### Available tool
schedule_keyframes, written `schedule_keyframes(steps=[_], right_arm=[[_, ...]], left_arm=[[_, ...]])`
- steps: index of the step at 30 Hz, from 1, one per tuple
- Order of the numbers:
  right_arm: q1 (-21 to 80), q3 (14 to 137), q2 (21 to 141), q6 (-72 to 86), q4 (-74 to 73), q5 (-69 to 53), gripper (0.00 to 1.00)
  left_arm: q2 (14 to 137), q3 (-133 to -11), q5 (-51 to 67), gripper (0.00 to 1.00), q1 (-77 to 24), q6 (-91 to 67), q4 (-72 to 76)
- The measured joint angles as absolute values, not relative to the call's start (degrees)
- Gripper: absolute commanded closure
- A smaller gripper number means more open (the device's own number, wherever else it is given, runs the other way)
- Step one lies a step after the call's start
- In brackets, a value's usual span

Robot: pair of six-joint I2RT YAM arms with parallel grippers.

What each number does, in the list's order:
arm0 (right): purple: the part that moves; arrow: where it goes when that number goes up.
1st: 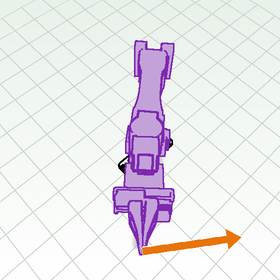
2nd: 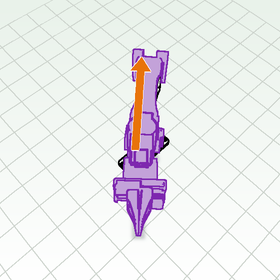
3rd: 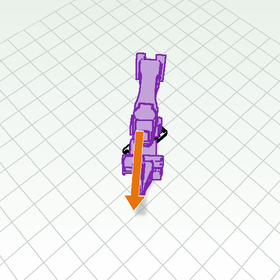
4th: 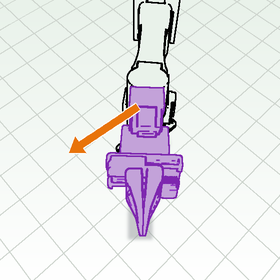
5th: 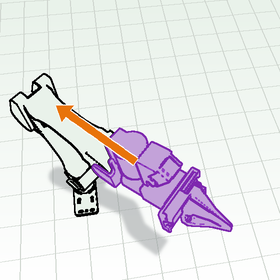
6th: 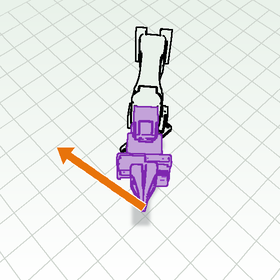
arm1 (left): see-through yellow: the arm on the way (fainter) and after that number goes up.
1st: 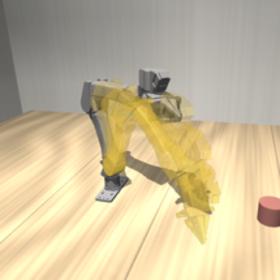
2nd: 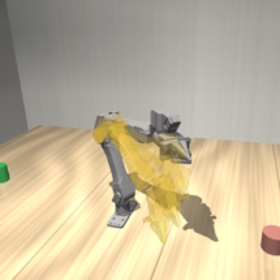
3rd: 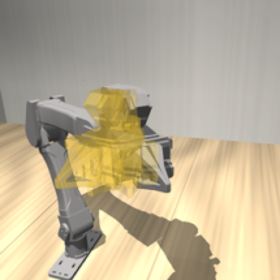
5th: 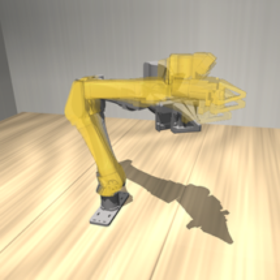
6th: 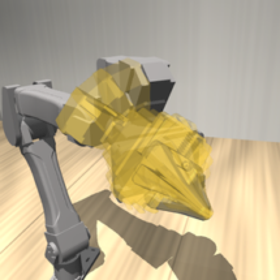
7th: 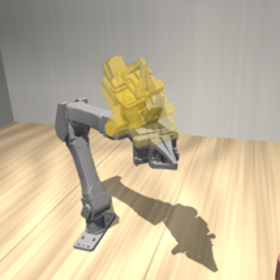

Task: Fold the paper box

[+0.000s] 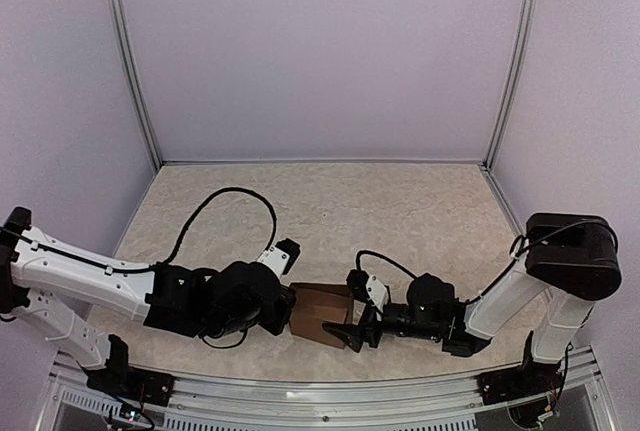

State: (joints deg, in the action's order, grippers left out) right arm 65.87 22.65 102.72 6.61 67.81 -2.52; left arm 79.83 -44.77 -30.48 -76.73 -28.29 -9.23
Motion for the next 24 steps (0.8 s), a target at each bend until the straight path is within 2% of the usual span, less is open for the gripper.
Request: schedule_keyframes(steps=[2,4,5,17,20,24], right_arm=[[65.9,21.8,99.7,6.1,65.8,-2.6,0.08],[65.8,21.3,95.7,5.6,62.8,-2.7,0.01],[65.8,21.3,93.7,5.4,61.1,-2.8,0.01],[64.7,23.6,65.2,9.6,30.8,-1.7,0.01],[64.7,24.5,61.6,11.1,25.3,-3.2,0.13],[64.7,25.0,61.3,13.2,18.4,-3.8,0.48]], left_arm=[[80.4,-45.8,-30.5,1.00,-76.8,-28.8,-10.5],[81.1,-46.7,-30.5,1.00,-76.9,-29.2,-11.5],[81.3,-47.2,-30.6,1.00,-76.9,-29.4,-11.9],[83.3,-50.3,-30.7,1.00,-77.0,-29.8,-15.4],[83.4,-50.6,-30.7,1.00,-77.0,-29.8,-15.9],[83.6,-50.9,-30.7,1.00,-77.0,-29.8,-16.3]])
